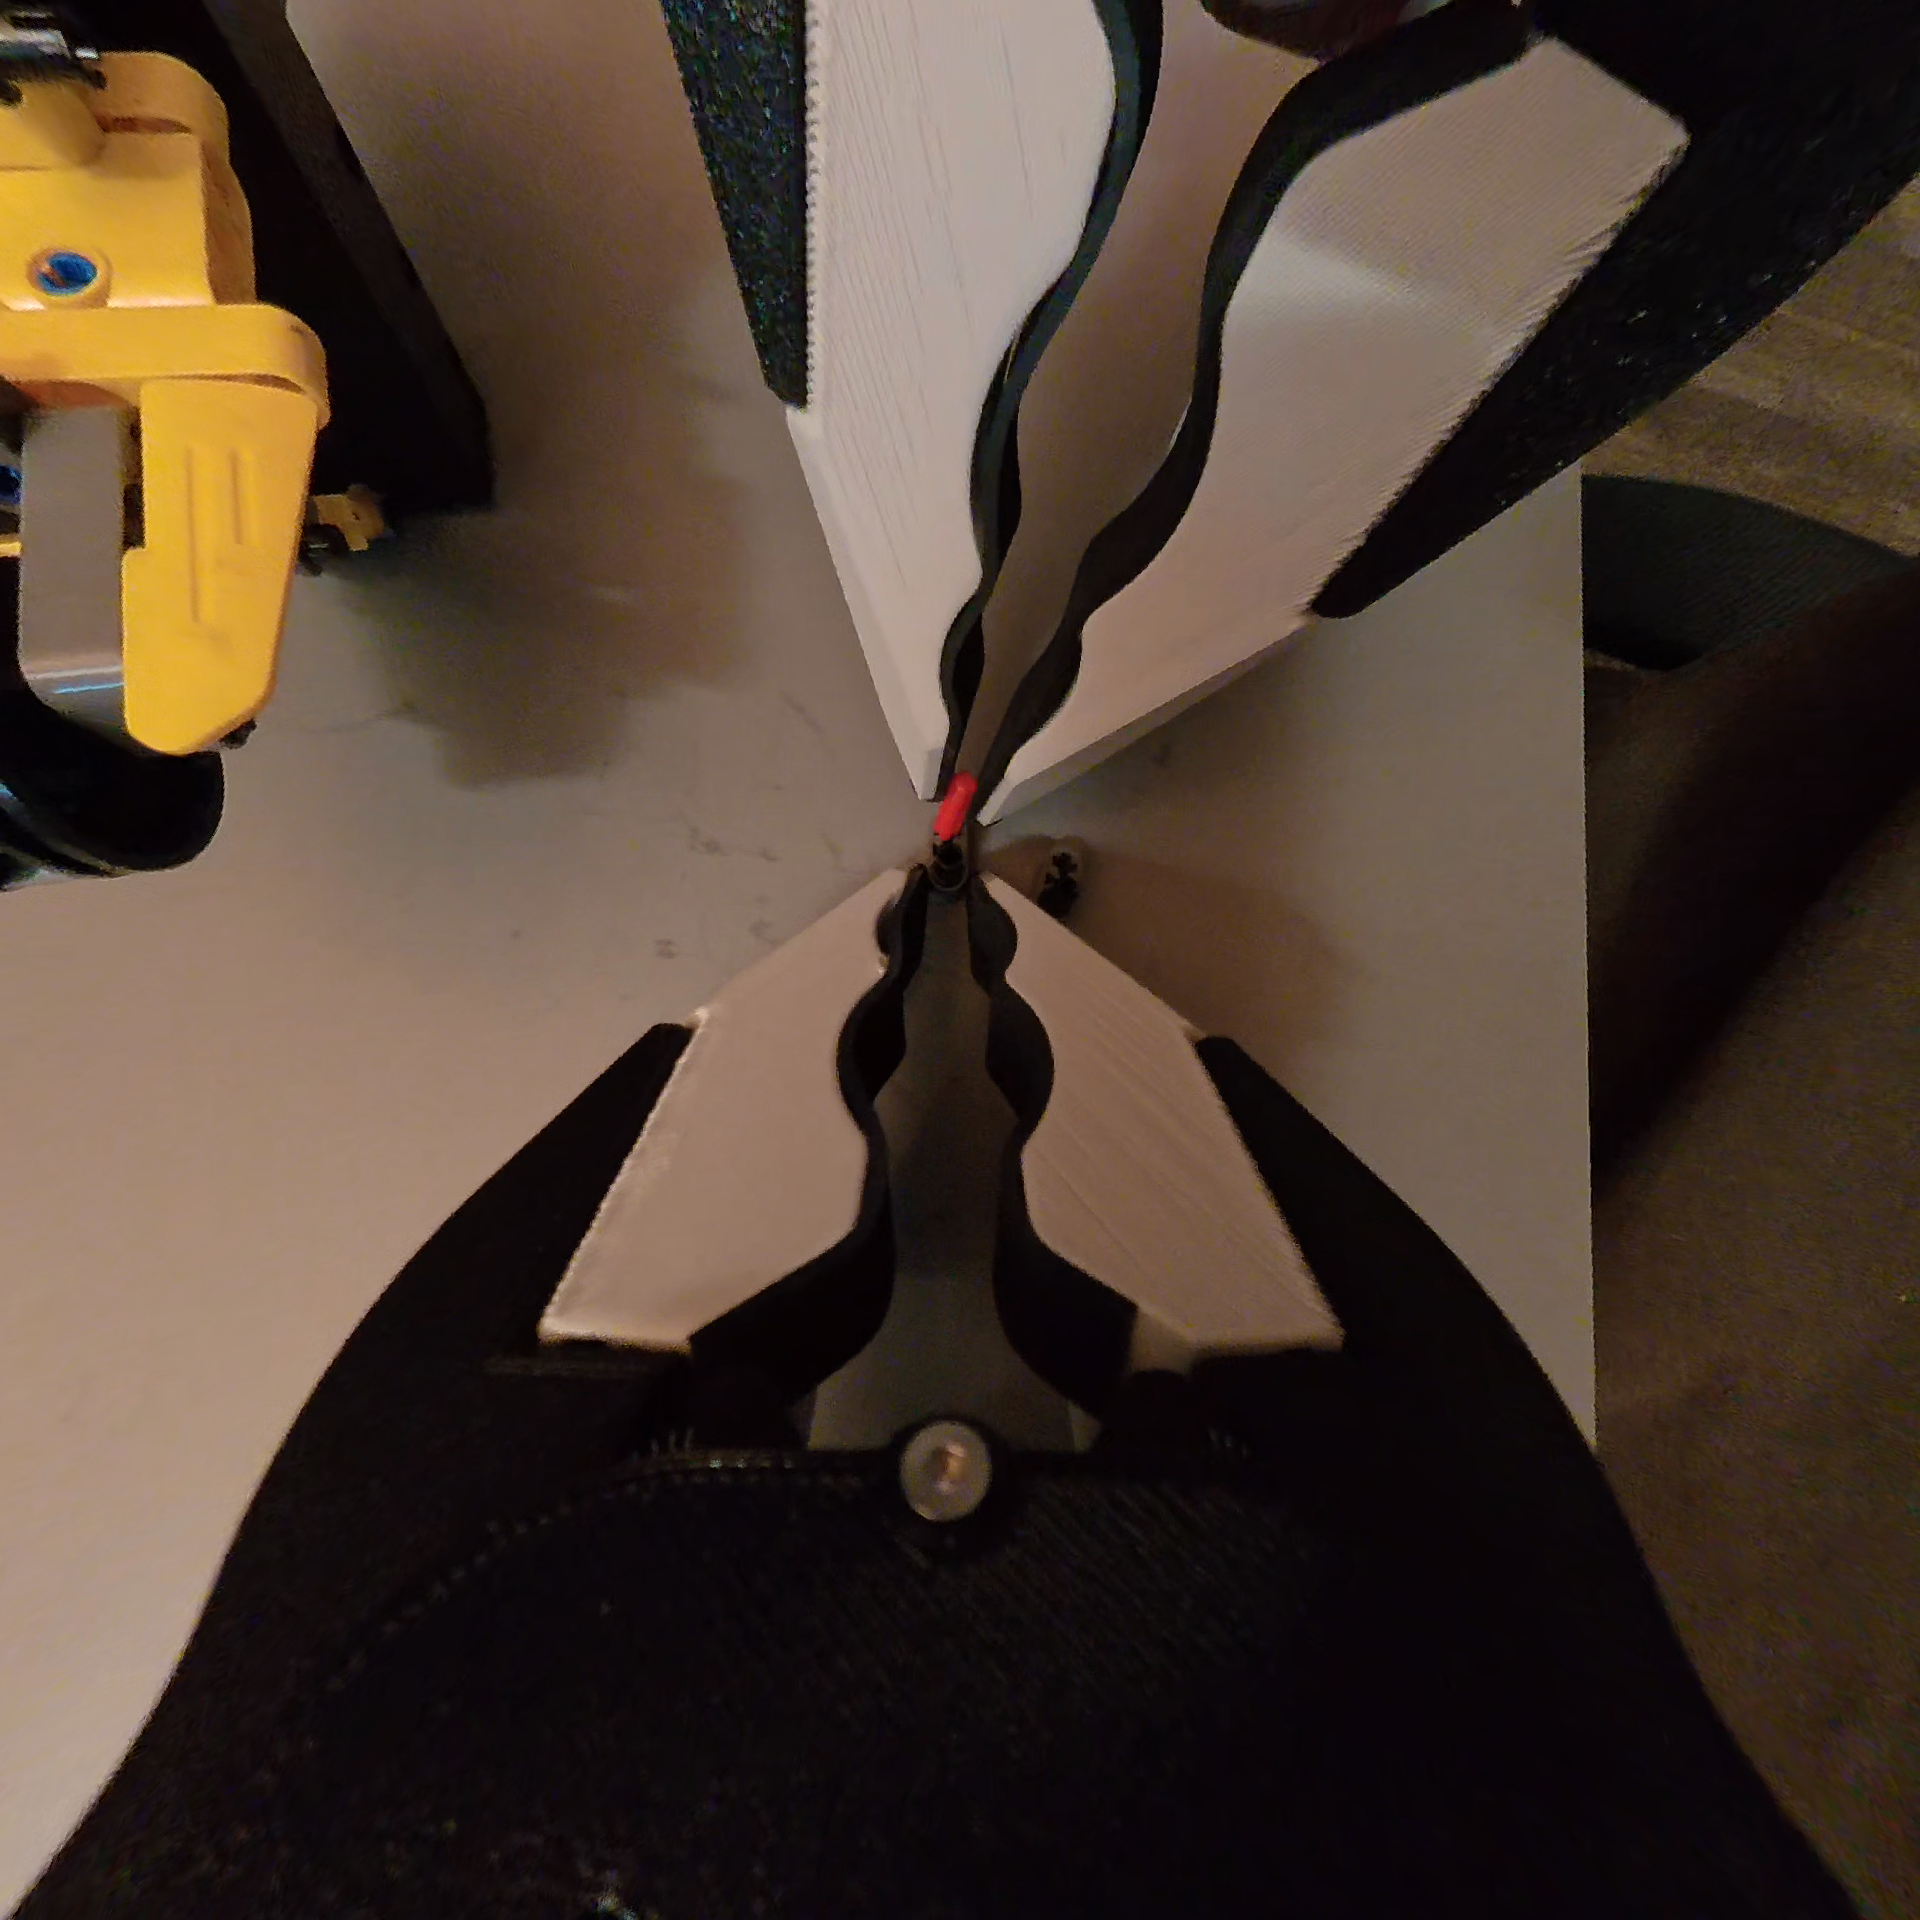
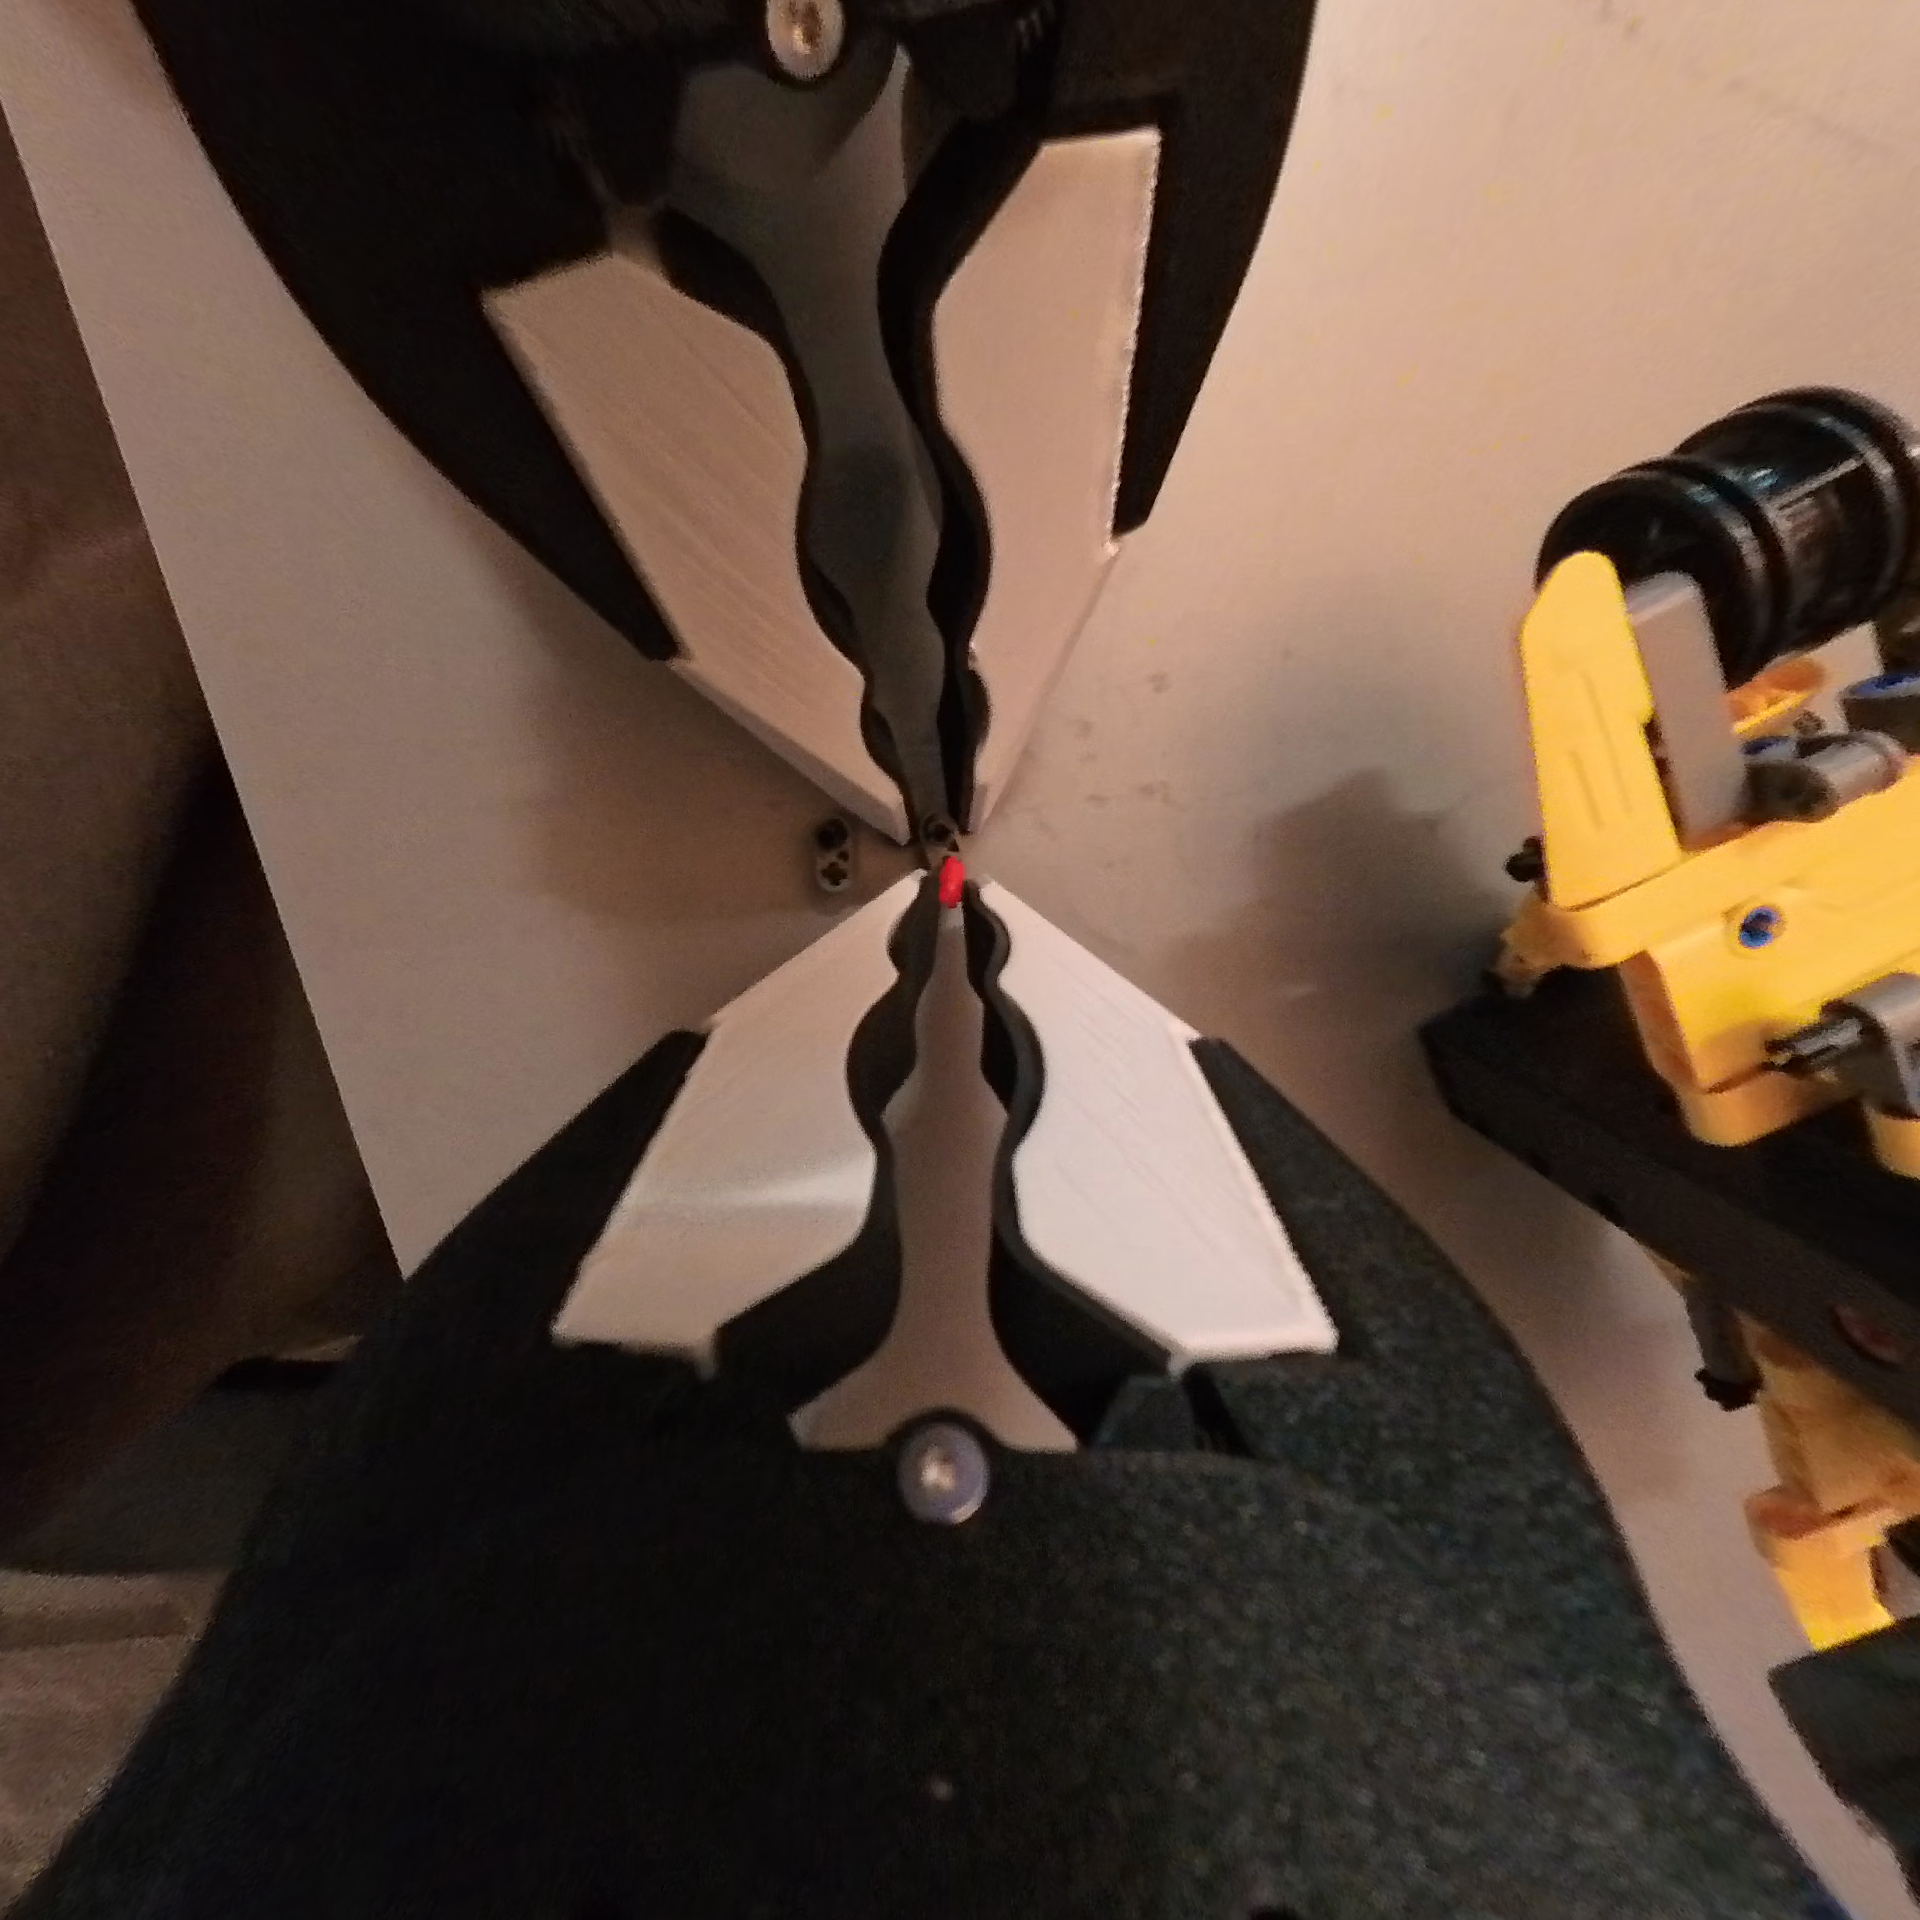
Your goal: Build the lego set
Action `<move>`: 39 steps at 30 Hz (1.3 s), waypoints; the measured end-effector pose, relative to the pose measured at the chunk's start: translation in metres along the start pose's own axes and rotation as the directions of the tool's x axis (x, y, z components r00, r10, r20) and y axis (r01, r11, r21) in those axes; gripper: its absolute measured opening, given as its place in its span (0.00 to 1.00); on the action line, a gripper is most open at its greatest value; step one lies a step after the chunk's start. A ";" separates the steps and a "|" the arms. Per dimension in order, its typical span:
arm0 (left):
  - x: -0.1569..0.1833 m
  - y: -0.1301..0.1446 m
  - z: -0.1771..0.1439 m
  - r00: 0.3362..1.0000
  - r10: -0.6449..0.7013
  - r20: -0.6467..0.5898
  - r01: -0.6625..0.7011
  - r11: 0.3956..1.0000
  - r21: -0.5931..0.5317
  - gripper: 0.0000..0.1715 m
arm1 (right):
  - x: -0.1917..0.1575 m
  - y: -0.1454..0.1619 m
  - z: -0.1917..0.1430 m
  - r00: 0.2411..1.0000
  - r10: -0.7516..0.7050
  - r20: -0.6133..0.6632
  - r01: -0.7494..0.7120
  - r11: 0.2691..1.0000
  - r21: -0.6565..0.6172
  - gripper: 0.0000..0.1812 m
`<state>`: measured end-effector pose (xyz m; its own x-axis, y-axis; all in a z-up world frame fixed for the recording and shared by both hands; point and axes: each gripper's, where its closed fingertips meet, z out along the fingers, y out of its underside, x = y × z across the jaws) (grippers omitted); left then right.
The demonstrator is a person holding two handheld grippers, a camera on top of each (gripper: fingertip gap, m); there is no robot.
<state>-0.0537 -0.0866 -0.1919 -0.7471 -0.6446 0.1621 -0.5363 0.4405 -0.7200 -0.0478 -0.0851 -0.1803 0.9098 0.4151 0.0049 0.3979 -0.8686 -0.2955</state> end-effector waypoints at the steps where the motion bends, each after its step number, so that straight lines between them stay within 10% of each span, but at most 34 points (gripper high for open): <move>1: 0.000 0.000 0.000 1.000 -0.002 -0.001 0.002 1.000 0.000 0.01 | 0.000 0.000 0.000 1.000 0.000 0.003 0.000 1.000 -0.002 0.02; 39: -0.001 0.001 0.000 1.000 -0.016 -0.002 0.016 1.000 -0.006 0.01 | -0.002 -0.003 0.004 0.997 -0.076 0.011 0.074 0.990 0.121 0.02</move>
<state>-0.0529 -0.0856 -0.1931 -0.7390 -0.6507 0.1749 -0.5505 0.4335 -0.7134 -0.0519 -0.0820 -0.1833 0.8755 0.4830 0.0171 0.4472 -0.7962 -0.4076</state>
